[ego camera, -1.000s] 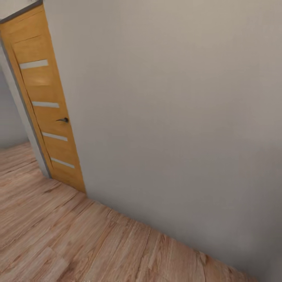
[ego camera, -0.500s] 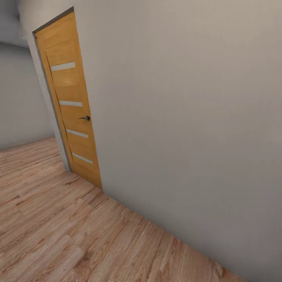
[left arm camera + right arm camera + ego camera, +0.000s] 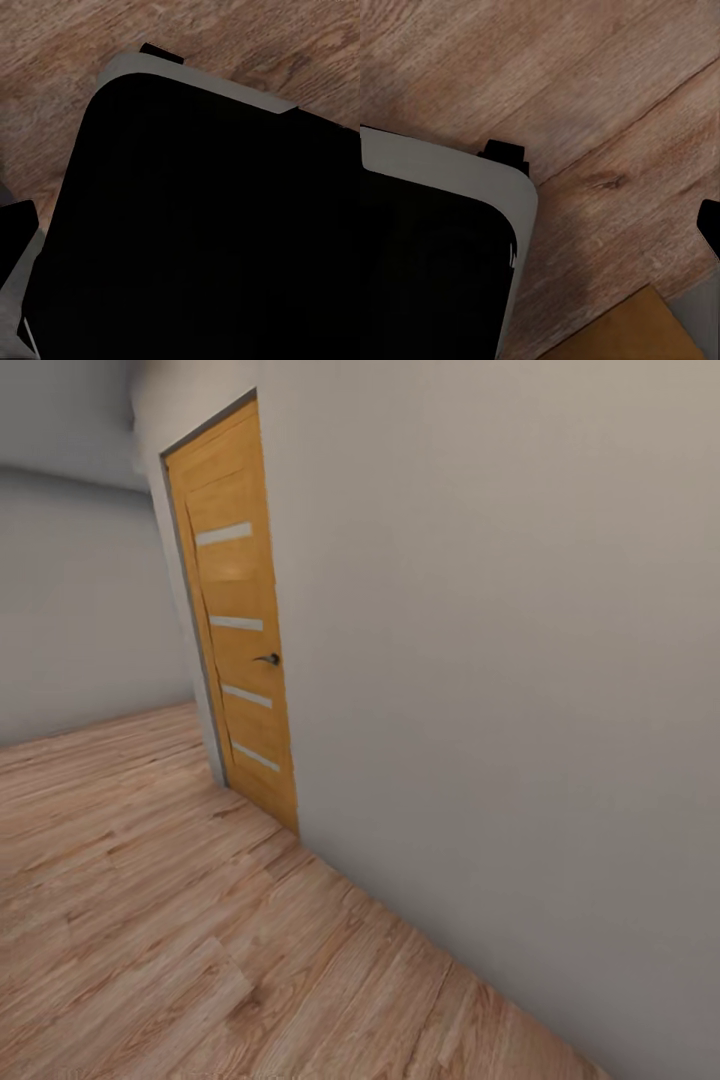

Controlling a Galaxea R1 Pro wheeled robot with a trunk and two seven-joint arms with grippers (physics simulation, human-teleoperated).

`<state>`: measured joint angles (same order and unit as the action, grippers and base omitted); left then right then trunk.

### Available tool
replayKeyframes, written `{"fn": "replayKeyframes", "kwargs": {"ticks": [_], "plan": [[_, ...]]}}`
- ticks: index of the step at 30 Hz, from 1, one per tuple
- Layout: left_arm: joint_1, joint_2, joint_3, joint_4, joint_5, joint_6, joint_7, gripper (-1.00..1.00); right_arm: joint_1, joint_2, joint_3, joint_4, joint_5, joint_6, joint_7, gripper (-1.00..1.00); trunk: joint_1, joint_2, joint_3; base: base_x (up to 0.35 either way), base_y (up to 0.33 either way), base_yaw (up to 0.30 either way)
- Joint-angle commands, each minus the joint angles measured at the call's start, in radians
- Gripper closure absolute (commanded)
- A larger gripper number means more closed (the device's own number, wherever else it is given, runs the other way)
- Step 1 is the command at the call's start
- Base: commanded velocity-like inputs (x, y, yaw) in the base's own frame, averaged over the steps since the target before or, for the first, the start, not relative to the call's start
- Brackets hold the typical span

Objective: Move the two storage containers from the living room to the garage. In the garage, place one container on the floor and stack the other container on top of it (either order is fine).

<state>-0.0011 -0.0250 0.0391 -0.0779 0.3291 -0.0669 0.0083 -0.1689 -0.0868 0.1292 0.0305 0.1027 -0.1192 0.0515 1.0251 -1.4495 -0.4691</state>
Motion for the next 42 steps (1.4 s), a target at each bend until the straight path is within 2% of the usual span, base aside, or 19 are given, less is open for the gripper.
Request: {"fn": "replayKeyframes", "kwargs": {"ticks": [1,42], "plan": [[0.0,0.0,0.003,0.0,0.002,-0.002,0.001,-1.0,-0.001,0.0,0.001,0.003,0.009,-0.006,0.001,-1.0,0.0,0.0,-0.001,0.0,0.0,0.281],[0.0,-0.003,0.004,0.0,0.005,-0.002,0.001,-1.0,-0.001,-0.006,0.001,0.003,0.008,-0.006,-0.001,-1.0,0.0,0.0,-0.001,0.0,0.0,0.281]]}}
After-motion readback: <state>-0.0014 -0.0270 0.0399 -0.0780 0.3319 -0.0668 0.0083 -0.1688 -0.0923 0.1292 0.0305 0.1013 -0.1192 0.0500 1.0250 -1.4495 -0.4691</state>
